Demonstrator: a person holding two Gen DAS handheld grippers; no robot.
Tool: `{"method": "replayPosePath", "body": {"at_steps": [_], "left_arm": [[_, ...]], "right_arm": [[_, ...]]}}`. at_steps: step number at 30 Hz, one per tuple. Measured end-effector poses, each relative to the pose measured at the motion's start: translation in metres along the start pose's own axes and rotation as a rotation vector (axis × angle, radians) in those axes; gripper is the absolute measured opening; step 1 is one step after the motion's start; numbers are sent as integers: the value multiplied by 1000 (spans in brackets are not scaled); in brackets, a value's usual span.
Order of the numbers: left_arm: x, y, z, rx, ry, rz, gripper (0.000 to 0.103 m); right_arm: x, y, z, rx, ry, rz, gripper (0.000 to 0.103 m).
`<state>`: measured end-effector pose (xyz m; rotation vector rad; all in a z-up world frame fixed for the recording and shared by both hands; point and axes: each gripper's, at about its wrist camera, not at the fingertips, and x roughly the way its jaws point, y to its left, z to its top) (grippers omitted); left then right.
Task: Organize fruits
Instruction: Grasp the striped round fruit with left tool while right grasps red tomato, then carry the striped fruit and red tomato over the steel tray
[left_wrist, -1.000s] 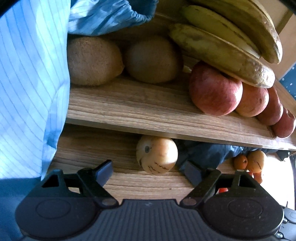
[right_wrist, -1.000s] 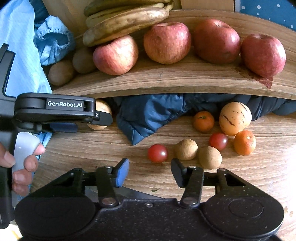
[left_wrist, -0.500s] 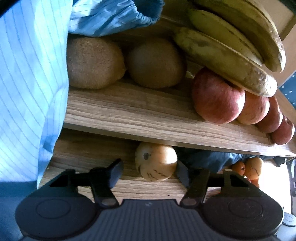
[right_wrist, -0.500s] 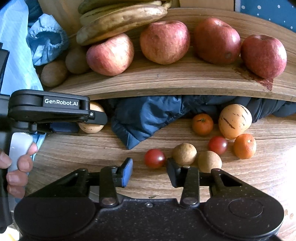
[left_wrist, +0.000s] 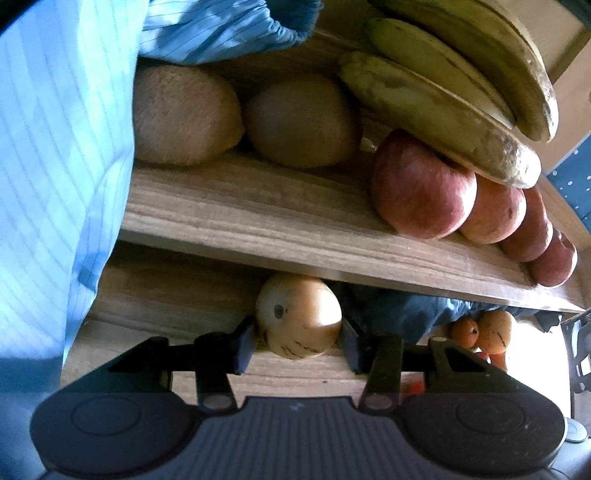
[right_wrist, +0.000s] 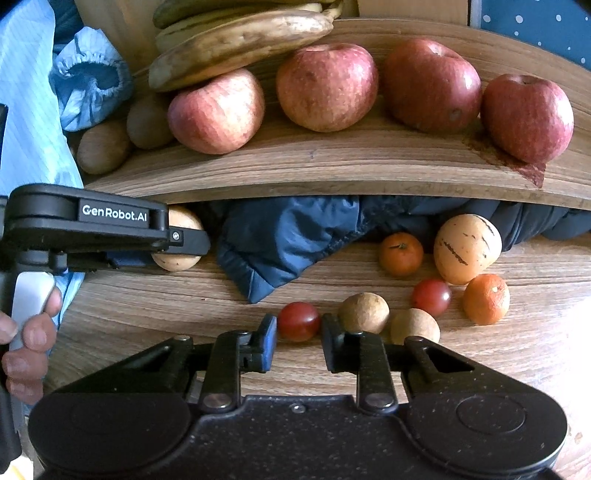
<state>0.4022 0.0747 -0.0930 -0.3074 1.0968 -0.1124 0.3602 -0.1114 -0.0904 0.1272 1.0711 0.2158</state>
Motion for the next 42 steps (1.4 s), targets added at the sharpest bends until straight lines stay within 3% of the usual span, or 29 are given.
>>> {"method": "replayPosePath", "body": {"at_steps": [16,31,42], "left_arm": [[-17,-15,-35,-1,13,-9,52],[-51,-32,-54,6,-41,-23,52],[-86,-29,-86,-17,-60,-3,52]], "right_arm": [[-24,5,-10,-20,-21,33,27],[-54,10,-24,-46,-86,44,27],[-81,11,-43,-85,-112,82,27]]}}
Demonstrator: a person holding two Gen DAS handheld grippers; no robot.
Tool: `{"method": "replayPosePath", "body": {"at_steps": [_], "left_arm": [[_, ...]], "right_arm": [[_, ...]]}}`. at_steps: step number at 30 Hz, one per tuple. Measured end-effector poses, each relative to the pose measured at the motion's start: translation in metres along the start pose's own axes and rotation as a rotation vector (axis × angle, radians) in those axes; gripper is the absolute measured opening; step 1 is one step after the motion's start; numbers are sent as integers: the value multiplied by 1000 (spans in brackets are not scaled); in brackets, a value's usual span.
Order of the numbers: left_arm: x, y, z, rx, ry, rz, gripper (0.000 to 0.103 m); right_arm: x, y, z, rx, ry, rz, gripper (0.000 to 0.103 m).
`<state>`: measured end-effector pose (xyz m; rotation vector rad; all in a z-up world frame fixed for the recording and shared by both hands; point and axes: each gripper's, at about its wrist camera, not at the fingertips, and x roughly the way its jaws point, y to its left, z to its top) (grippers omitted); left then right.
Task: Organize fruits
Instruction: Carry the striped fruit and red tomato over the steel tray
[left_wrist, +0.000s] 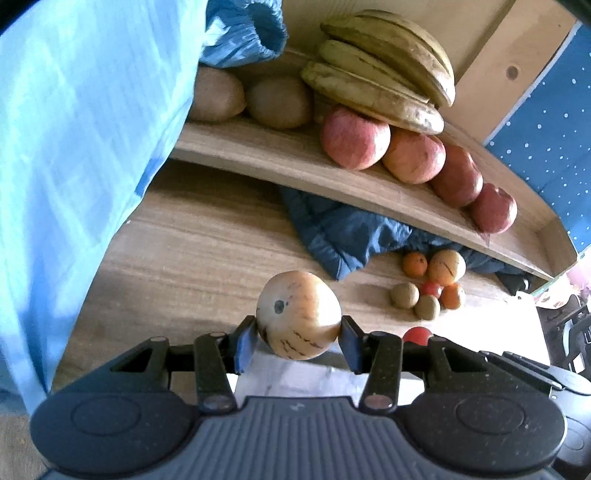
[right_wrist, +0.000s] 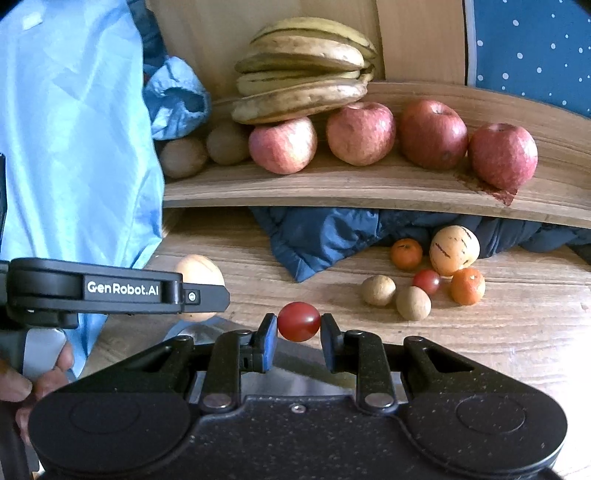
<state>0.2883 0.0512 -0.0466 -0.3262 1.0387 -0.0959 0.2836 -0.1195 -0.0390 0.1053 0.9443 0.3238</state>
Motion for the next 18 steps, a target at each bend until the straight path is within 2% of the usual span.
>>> {"method": "replayPosePath", "body": {"at_steps": [18], "left_arm": [[-20,15,-45,-65,15,23,52]], "right_arm": [[-33,16,-40,-116,39,78,27]]}}
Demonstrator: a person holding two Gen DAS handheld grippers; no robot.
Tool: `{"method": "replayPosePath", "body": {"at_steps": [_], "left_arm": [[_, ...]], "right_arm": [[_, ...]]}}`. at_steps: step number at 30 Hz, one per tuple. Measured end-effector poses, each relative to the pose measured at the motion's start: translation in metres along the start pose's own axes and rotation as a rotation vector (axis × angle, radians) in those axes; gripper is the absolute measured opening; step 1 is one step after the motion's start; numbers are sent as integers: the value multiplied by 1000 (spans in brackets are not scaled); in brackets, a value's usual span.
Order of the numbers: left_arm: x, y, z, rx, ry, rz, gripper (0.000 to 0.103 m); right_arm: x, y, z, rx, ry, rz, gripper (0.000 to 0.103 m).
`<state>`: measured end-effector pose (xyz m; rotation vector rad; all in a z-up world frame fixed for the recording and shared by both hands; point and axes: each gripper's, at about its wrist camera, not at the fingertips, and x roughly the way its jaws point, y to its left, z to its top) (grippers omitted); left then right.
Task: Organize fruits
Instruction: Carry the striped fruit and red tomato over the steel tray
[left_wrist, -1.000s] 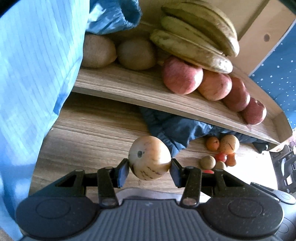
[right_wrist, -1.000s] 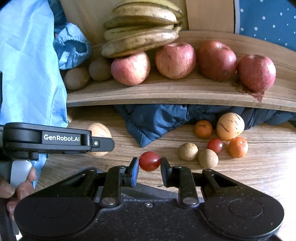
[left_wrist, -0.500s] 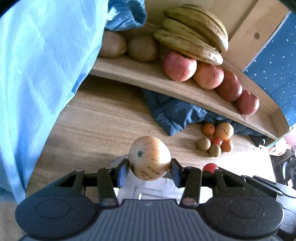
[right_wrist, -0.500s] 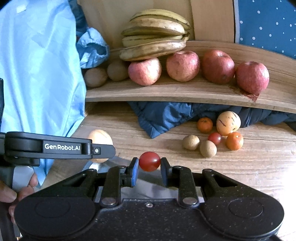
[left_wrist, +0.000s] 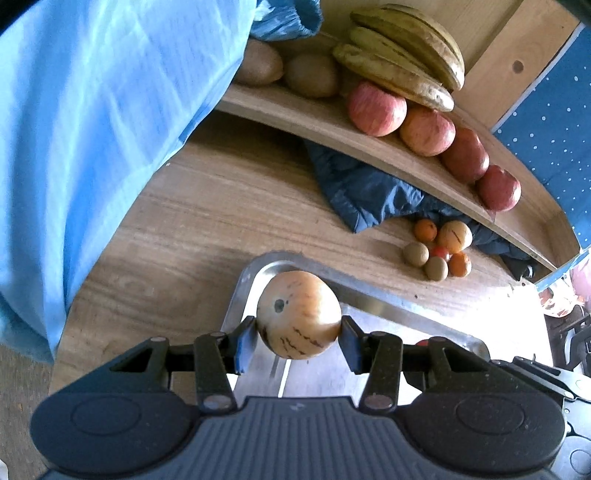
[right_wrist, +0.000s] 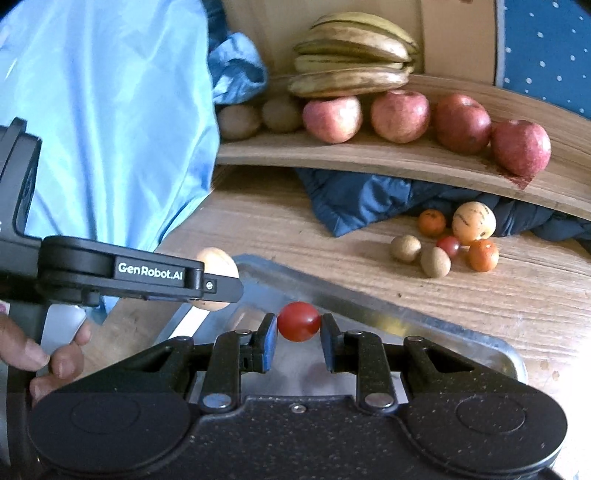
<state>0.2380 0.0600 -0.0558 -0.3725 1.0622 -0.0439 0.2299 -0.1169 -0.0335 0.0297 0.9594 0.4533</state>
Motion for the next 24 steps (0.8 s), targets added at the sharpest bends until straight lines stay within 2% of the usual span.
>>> {"method": "replayPosePath", "body": {"at_steps": [14,24], "left_arm": [[-21,12,-33,-35,5,26,52],[-23,17,-60,-72,41,38,52]], "right_arm": [[-4,27,-25,-156,81,112,27],[-7,37,-42,-220,125,151,27]]}}
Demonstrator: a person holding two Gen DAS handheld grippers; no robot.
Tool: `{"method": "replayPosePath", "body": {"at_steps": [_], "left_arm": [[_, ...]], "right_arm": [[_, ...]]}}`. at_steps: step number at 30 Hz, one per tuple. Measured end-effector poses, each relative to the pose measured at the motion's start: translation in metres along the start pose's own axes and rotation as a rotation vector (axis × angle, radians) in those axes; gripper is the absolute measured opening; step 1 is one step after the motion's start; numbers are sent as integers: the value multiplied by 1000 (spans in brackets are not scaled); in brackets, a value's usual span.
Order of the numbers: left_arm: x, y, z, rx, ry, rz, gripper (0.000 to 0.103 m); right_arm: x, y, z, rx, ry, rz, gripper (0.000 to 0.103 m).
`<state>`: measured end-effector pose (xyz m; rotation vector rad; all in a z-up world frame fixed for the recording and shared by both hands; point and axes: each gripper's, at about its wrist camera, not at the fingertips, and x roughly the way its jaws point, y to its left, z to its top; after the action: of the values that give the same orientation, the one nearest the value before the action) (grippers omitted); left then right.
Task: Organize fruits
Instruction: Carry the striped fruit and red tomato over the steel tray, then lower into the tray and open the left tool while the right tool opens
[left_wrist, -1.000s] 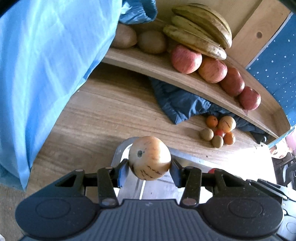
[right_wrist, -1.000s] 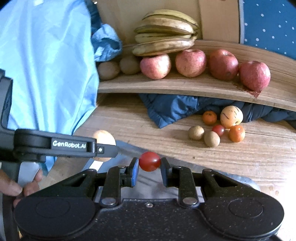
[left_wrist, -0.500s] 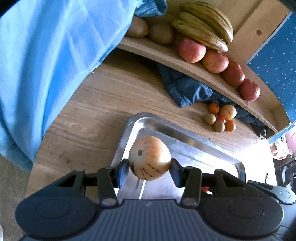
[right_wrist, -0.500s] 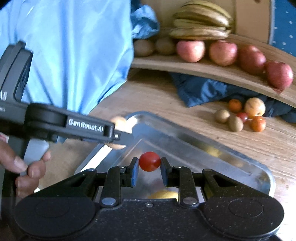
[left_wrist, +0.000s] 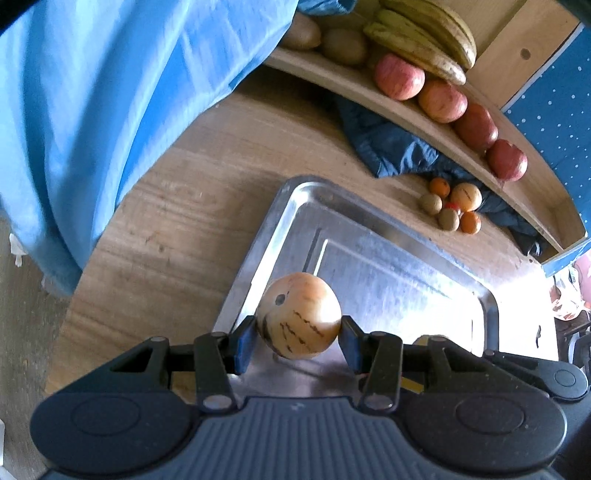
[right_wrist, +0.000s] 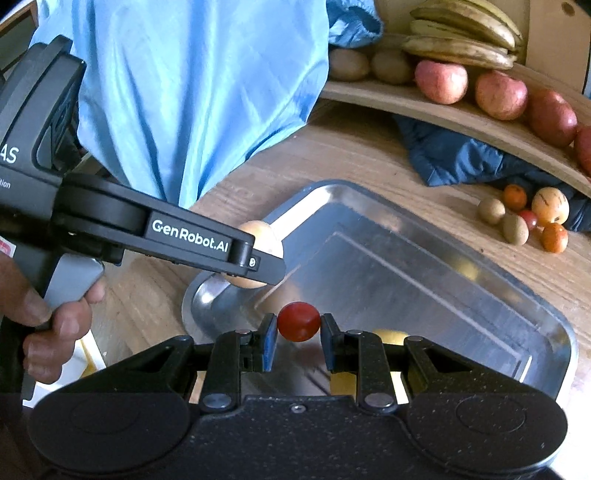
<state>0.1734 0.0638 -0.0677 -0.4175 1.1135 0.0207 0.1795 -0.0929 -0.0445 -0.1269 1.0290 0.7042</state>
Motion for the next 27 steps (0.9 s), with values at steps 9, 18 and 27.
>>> {"method": "replayPosePath", "body": {"at_steps": [9,18,27], "left_arm": [[0,0,-16,-9,9,11,52],[-1,-4,-20,6,9,30,52],[-3,-6,-24,11,8,45,53]], "right_arm": [[3,10,-14,-46,37,4,27],[5,10,-19,-43,52,0,27],[3,9,-24,-40,55,8,29]]}}
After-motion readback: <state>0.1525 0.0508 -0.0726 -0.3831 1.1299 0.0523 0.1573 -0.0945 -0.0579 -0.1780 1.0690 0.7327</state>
